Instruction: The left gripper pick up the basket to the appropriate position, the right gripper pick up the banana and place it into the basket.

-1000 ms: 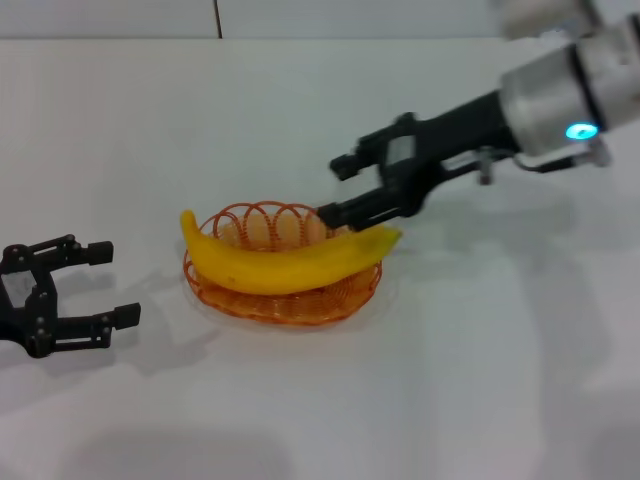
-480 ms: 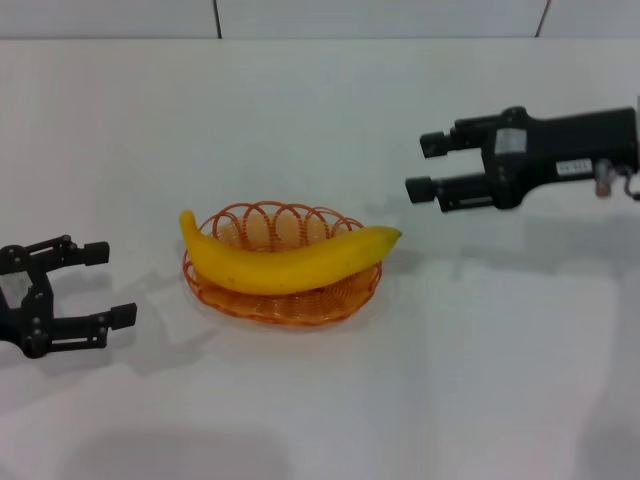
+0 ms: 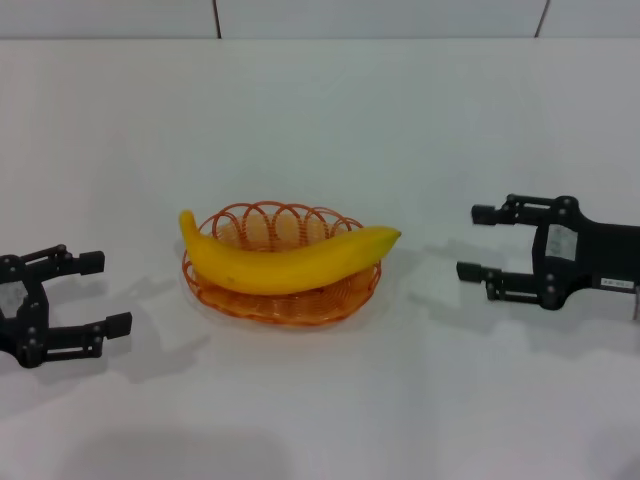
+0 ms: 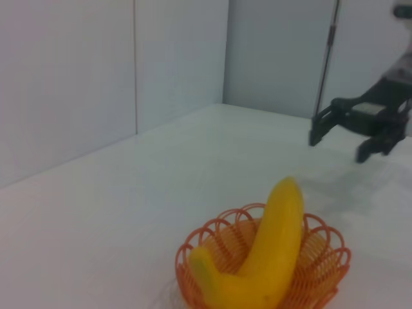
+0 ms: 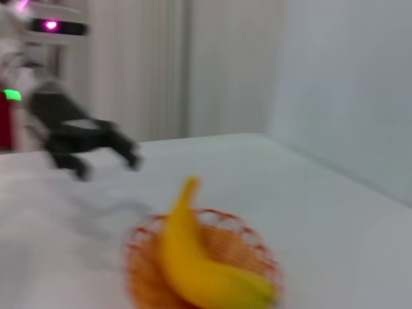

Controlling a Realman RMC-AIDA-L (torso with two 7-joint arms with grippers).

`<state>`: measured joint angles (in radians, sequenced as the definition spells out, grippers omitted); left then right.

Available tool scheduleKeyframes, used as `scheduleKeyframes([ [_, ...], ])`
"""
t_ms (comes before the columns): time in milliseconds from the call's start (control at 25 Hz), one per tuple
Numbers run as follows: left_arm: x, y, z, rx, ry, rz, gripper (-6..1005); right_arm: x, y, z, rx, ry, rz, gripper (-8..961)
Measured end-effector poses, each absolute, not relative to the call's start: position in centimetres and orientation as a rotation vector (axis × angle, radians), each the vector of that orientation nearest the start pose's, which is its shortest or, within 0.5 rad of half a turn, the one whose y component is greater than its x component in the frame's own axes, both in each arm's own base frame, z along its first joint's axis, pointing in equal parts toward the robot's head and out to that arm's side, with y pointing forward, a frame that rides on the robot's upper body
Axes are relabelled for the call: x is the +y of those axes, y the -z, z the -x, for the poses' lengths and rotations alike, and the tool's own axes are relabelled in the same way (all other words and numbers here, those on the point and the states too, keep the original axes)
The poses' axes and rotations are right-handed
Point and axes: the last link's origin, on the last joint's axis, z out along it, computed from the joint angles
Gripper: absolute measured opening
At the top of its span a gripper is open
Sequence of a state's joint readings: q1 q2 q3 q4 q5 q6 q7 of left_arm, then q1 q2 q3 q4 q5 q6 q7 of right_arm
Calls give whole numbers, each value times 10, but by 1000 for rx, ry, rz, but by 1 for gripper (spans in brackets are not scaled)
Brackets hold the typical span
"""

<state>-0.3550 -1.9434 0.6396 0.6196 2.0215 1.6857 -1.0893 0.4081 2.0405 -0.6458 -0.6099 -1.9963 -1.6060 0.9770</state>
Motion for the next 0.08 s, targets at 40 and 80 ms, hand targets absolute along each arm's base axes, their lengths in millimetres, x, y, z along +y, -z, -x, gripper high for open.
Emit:
scheduleKeyframes([
  [40,273,-51,335,-423,553,2715,877,292,-8,-313,281,-607,2646,706],
  [80,273,-51,335,-425,550,2717,877,293,-5,-318,300,-601,2614,706],
])
